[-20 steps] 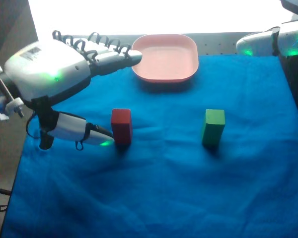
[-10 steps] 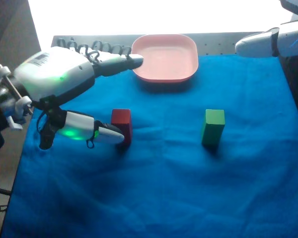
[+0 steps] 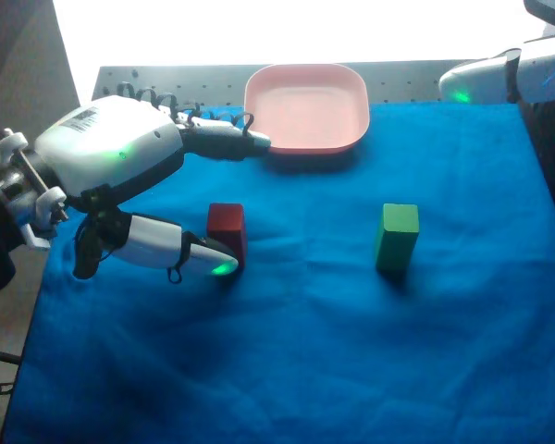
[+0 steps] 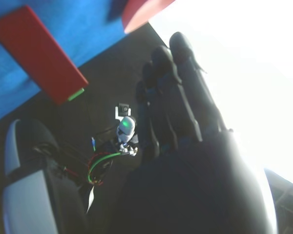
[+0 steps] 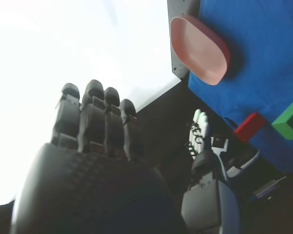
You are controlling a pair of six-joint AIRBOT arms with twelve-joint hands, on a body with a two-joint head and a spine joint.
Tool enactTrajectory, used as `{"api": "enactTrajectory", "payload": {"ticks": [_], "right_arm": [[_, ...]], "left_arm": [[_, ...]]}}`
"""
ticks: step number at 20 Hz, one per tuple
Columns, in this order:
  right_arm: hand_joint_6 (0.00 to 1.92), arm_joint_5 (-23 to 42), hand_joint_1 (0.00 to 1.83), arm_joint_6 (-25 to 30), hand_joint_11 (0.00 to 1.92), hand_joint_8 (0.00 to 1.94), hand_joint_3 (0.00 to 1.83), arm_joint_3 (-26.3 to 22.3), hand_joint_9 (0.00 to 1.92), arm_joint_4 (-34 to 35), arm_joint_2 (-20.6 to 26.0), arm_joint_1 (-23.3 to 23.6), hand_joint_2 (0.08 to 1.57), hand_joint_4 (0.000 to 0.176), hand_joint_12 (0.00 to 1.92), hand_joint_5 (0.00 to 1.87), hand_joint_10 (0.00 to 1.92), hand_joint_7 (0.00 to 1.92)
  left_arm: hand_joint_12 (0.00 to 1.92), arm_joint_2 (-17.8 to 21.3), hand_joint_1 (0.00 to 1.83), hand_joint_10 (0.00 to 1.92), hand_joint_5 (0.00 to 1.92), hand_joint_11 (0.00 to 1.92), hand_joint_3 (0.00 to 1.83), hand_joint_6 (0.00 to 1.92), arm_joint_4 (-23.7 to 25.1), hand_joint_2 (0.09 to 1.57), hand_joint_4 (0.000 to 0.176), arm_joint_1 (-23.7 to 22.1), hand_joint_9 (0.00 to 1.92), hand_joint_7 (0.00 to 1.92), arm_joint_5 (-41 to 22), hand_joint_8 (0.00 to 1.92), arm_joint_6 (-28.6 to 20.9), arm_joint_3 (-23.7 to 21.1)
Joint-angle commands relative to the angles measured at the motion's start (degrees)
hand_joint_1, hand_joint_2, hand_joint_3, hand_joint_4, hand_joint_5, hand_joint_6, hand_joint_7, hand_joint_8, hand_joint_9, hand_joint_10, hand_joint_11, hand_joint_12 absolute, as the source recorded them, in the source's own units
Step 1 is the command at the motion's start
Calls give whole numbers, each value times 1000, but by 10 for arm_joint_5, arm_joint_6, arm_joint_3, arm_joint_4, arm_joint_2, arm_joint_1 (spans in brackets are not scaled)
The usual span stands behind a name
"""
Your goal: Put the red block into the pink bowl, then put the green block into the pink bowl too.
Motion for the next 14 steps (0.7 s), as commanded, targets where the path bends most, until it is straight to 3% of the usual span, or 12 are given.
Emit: {"api": "enactTrajectory", "payload": {"ticks": [1,2,6,7,9,12,14], "right_arm": [[1,62,0,1,0,0,5,4,173,14,-3,12,999,39,448,170,0,198],[0,62,0,1,0,0,8,5,174,14,-4,12,1008,24,451,164,1,192],[1,62,0,1,0,4,4,9,205,17,-10,12,1030,28,534,173,6,212],[1,62,0,1,0,2,1,10,206,18,-11,12,1025,19,545,173,5,210],[2,62,0,2,0,1,0,11,212,21,-11,12,1017,17,571,172,5,197],[3,62,0,3,0,3,3,11,172,23,-11,12,1029,16,435,162,4,186],[3,62,0,3,0,4,0,11,187,24,-11,12,1019,18,527,179,4,213]], "left_arm": [[153,-4,776,19,590,807,1,4,-9,852,0,0,835,755,-68,7,-7,2],[167,-5,800,23,625,826,0,12,-9,846,0,3,856,782,-69,14,-12,2],[625,-6,824,1,695,681,0,0,-9,849,0,10,908,858,-70,0,-21,3],[685,-8,843,2,702,670,1,0,-9,840,0,12,917,861,-71,0,-24,4],[717,-13,862,11,724,698,6,8,-9,854,0,14,941,877,-71,6,-27,6],[711,-26,881,31,789,763,2,15,-9,875,0,17,1017,941,-74,18,-43,14],[892,-35,885,34,830,721,0,3,-9,925,0,18,1050,982,-77,11,-55,20]]}}
